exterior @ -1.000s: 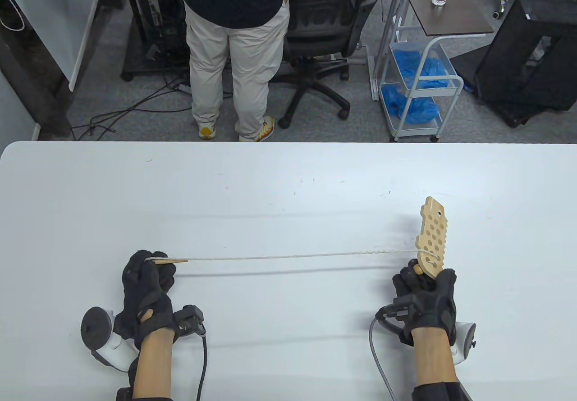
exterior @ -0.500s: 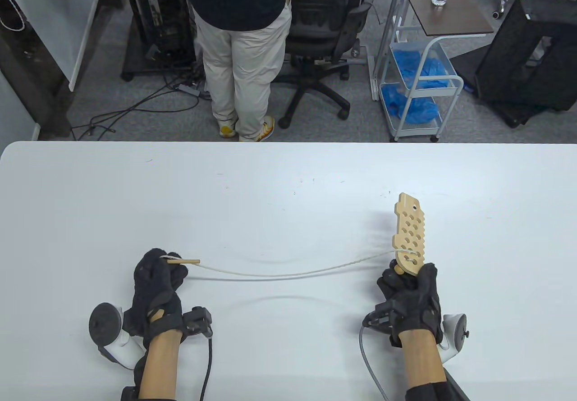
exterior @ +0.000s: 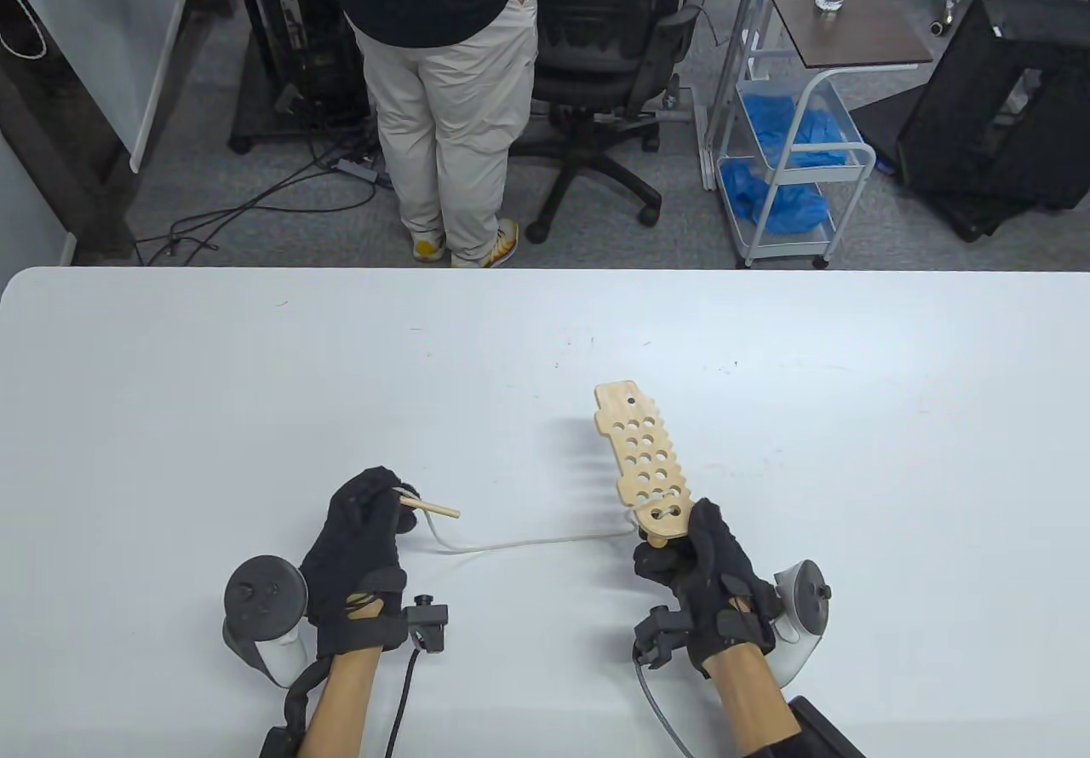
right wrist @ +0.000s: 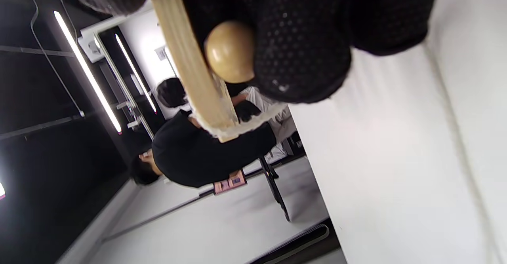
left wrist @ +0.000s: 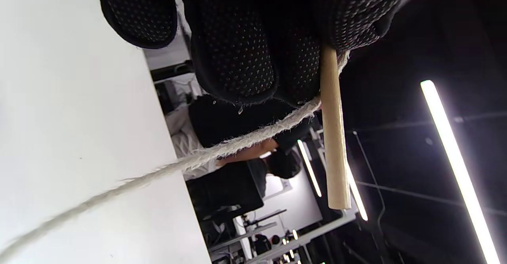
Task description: Remove rope from all holes on crocodile lacing toy
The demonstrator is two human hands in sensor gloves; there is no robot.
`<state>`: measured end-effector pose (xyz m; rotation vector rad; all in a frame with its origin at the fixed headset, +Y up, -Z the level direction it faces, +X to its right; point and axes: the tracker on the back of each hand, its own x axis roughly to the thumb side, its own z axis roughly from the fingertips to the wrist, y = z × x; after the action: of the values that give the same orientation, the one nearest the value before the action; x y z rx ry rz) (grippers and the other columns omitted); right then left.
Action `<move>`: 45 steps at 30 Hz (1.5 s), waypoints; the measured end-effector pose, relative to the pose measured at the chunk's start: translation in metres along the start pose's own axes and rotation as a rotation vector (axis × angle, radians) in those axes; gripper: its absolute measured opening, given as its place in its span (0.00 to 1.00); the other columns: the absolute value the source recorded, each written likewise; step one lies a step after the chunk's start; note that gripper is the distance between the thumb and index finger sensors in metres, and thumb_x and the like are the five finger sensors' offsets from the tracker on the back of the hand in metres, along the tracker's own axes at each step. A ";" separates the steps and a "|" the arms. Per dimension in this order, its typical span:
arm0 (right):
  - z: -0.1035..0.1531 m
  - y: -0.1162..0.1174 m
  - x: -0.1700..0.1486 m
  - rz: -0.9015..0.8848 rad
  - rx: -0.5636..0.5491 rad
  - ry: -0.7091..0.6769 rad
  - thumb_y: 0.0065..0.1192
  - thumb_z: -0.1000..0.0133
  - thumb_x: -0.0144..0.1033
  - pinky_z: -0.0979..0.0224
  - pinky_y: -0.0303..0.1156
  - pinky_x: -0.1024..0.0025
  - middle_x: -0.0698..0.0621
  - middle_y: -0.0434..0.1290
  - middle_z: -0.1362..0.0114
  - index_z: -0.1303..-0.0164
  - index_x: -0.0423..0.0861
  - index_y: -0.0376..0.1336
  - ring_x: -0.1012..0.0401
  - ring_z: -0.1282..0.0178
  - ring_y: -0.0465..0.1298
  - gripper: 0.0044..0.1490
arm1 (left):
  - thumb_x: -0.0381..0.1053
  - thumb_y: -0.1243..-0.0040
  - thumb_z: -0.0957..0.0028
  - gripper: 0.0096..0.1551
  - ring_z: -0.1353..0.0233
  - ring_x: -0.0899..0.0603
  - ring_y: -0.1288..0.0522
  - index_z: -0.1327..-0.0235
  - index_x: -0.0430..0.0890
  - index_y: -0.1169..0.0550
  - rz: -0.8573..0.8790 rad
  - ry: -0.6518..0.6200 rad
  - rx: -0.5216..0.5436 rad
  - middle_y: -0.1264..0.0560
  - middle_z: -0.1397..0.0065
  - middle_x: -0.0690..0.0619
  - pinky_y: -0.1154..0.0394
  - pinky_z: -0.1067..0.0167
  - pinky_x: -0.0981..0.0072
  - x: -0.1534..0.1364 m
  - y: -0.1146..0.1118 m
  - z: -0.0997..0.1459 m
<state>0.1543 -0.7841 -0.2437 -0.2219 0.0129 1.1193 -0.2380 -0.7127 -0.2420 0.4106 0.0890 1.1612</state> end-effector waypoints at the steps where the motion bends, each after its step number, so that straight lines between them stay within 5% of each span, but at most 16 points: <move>1: 0.000 0.004 -0.002 0.031 0.031 -0.005 0.56 0.45 0.48 0.47 0.73 0.41 0.32 0.75 0.44 0.47 0.32 0.67 0.47 0.59 0.81 0.33 | 0.55 0.37 0.47 0.22 0.50 0.52 0.15 0.39 0.61 0.22 -0.032 -0.028 -0.001 0.13 0.48 0.58 0.25 0.36 0.44 0.005 -0.003 0.002; 15: 0.007 0.035 -0.006 0.335 0.184 -0.063 0.60 0.47 0.47 0.51 0.75 0.40 0.31 0.78 0.49 0.52 0.30 0.71 0.47 0.65 0.82 0.33 | 0.57 0.33 0.51 0.20 0.48 0.50 0.16 0.44 0.60 0.19 -0.279 -0.370 -0.187 0.13 0.48 0.57 0.25 0.36 0.41 0.052 -0.048 0.030; 23: 0.010 0.049 -0.008 0.457 0.291 -0.093 0.61 0.48 0.47 0.53 0.75 0.40 0.30 0.79 0.51 0.54 0.30 0.72 0.47 0.66 0.83 0.33 | 0.57 0.31 0.52 0.20 0.47 0.49 0.16 0.46 0.60 0.18 -0.327 -0.430 -0.232 0.13 0.48 0.56 0.26 0.35 0.39 0.057 -0.054 0.034; 45: 0.011 0.052 -0.010 0.450 0.313 -0.079 0.62 0.49 0.47 0.52 0.75 0.40 0.30 0.79 0.51 0.54 0.30 0.72 0.46 0.66 0.82 0.33 | 0.57 0.32 0.52 0.21 0.41 0.47 0.18 0.45 0.63 0.14 -0.461 -0.559 -0.291 0.15 0.41 0.54 0.29 0.33 0.35 0.068 -0.066 0.042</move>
<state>0.1029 -0.7693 -0.2403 0.1135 0.1737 1.5538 -0.1413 -0.6851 -0.2170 0.4148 -0.4480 0.5634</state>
